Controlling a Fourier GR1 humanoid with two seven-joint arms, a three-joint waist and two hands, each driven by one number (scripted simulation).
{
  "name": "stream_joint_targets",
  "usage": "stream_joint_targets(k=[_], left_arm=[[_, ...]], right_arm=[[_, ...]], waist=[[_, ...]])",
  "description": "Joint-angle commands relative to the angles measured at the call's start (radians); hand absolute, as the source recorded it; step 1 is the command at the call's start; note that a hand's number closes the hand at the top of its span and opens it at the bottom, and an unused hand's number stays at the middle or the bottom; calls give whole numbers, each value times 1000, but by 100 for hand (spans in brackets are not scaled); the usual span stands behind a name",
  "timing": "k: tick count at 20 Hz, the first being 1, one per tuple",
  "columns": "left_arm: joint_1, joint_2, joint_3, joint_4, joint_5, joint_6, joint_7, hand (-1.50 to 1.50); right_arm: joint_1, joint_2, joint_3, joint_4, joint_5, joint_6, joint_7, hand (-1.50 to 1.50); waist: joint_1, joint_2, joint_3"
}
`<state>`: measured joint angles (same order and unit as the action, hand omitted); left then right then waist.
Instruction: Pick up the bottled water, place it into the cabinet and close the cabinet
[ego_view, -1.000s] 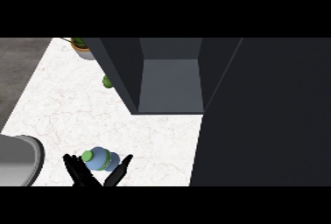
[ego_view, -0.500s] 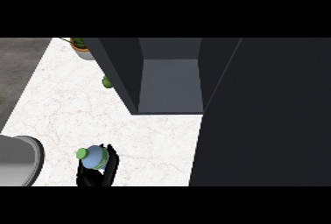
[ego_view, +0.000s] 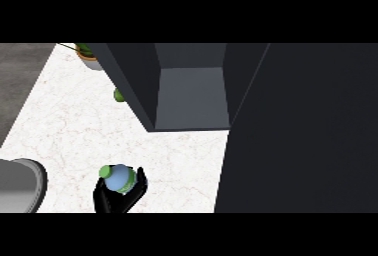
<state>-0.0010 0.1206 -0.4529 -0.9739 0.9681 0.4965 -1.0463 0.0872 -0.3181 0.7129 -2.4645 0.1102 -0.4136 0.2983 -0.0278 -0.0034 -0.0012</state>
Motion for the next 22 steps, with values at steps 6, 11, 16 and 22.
stream_joint_targets(k=[6, 11, 16, 22], left_arm=[[-71, 125, -80, -15, -104, -242, 79, 150], [-36, 162, -87, -81, -153, -282, 140, 150], [25, 174, -95, -291, -137, -259, 230, 150], [54, 179, -120, -478, -199, -112, 347, 150]], right_arm=[[32, -33, 38, -129, 90, -10, 62, -150], [-31, 17, -6, -51, 66, -7, 73, -150], [57, -24, 48, -95, 96, -20, 29, -150], [60, -26, 63, -94, 104, -35, 28, -150]], waist=[[17, 0, 1], [26, 2, 1], [24, 0, 1], [26, 0, 1]])
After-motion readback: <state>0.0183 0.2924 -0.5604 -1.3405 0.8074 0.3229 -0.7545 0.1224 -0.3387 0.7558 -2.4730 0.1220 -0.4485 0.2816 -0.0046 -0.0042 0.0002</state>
